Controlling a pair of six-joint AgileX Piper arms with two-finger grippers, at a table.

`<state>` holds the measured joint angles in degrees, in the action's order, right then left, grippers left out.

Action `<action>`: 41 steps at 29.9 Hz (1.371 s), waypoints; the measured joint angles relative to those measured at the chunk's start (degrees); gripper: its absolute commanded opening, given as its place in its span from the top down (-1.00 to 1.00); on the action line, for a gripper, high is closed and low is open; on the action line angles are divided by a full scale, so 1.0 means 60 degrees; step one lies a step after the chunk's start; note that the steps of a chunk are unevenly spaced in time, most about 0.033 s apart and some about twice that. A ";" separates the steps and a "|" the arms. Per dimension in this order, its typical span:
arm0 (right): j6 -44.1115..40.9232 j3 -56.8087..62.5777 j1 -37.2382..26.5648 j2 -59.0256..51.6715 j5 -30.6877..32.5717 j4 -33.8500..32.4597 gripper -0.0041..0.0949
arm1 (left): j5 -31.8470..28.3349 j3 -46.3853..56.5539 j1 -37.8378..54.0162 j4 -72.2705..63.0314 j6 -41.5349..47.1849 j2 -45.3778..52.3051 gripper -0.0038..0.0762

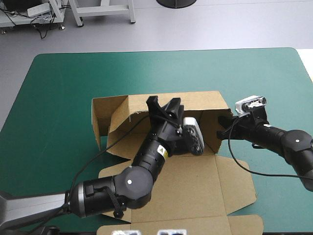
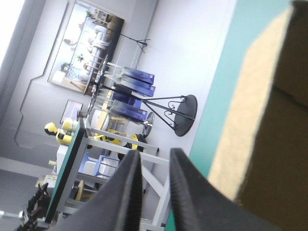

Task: Fold the box

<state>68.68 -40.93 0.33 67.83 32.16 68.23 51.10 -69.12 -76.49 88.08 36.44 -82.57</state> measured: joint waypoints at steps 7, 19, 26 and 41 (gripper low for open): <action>-0.2939 -0.1547 0.0000 0.0177 0.0761 -0.2819 0.93 | -0.0745 -0.2377 0.1968 -0.1772 0.0203 0.0263 0.91; -0.5387 -0.5009 0.0000 0.2732 0.3984 -0.4287 0.93 | -0.0335 -0.5000 0.7921 -1.1632 -0.4532 0.0628 0.91; -0.6354 -0.7387 0.0000 0.4972 0.4901 -0.4884 0.93 | 0.2360 -0.5011 1.1963 -1.6556 -0.7221 0.0429 0.91; -0.6308 -0.9576 0.0915 0.7261 0.3582 -0.5837 0.20 | 0.3500 -0.5015 1.4438 -1.8822 -0.8968 0.0183 0.91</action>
<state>30.83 -98.39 5.82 111.40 53.65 33.21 72.10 -99.20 10.14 -24.85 -17.37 -81.47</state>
